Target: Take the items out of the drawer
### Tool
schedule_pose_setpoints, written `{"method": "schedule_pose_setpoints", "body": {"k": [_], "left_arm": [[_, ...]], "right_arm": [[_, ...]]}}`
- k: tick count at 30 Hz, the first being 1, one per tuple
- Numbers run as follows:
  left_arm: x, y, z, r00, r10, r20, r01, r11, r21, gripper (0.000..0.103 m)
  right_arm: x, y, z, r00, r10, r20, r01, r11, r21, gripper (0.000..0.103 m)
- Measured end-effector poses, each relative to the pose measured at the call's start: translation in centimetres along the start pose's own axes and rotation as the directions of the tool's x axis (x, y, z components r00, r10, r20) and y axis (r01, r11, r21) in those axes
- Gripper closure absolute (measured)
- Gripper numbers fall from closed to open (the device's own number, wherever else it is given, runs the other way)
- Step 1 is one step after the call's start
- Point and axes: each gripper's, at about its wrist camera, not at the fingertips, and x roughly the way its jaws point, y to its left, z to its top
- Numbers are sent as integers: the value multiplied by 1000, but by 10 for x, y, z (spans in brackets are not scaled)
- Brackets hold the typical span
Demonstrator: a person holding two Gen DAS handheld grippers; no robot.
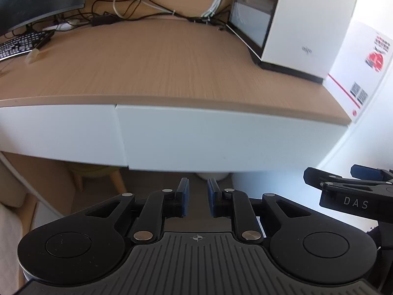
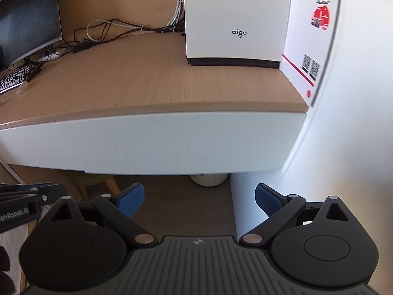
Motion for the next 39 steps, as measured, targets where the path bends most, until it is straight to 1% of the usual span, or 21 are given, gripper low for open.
{"method": "schedule_pose_setpoints", "body": {"k": [3, 5, 7, 9, 11, 12, 15, 17, 18, 20, 22, 24, 27, 28, 30, 33, 39], "left_arm": [[11, 6, 9, 999, 37, 37, -37, 999, 6, 83], [10, 15, 17, 996, 51, 76, -50, 999, -22, 83], [11, 27, 25, 993, 59, 98, -52, 996, -70, 83], [16, 39, 35, 995, 43, 93, -33, 994, -104, 83], [22, 46, 43, 996, 25, 80, -16, 994, -105, 83], [26, 47, 47, 997, 29, 71, -22, 995, -98, 83], [38, 51, 54, 997, 74, 37, -71, 993, -90, 83], [45, 58, 57, 996, 90, 20, -87, 990, -111, 83], [46, 64, 58, 995, 93, 26, -90, 988, -125, 83], [47, 73, 59, 996, 78, 46, -70, 987, -142, 83], [49, 82, 60, 998, 43, 55, -35, 989, -141, 83], [55, 91, 60, 999, -6, 43, 12, 990, -143, 83], [58, 101, 59, 999, -37, 34, 41, 990, -135, 83], [58, 103, 59, 999, -40, 36, 45, 991, -126, 83], [57, 103, 58, 999, -21, 46, 26, 994, -103, 83], [55, 107, 61, 998, -17, 66, 24, 994, -104, 83], [58, 108, 71, 997, -6, 83, 14, 996, -94, 83]], "right_arm": [[21, -7, 6, 999, -2, 45, 4, 999, -44, 5], [28, -14, 11, 999, -11, 42, 12, 999, -39, 6], [30, -23, 17, 999, 7, 38, -6, 1000, -13, 6], [34, -31, 21, 999, 5, 36, -5, 1000, 5, 6], [42, -36, 26, 1000, -6, 29, 6, 1000, 18, 6], [47, -37, 27, 1000, -12, 21, 11, 1000, 20, 6], [59, -33, 30, 1000, -15, 2, 15, 1000, 11, 6], [64, -28, 32, 1000, -23, -7, 23, 1000, -3, 6], [65, -26, 32, 1000, -18, -10, 18, 1000, 0, 6], [70, -22, 34, 1000, -10, -21, 10, 1000, -4, 6], [75, -16, 34, 999, -11, -33, 10, 999, -37, 6], [77, -11, 34, 999, -13, -41, 10, 998, -60, 6], [78, -10, 34, 998, -28, -52, 25, 998, -59, 6], [79, -9, 33, 998, -36, -58, 32, 998, -57, 6], [81, -9, 33, 997, -47, -68, 44, 998, -54, 6], [84, -7, 34, 994, -66, -82, 62, 997, -49, 6], [85, -1, 33, 993, -65, -98, 61, 997, -44, 6]]}}
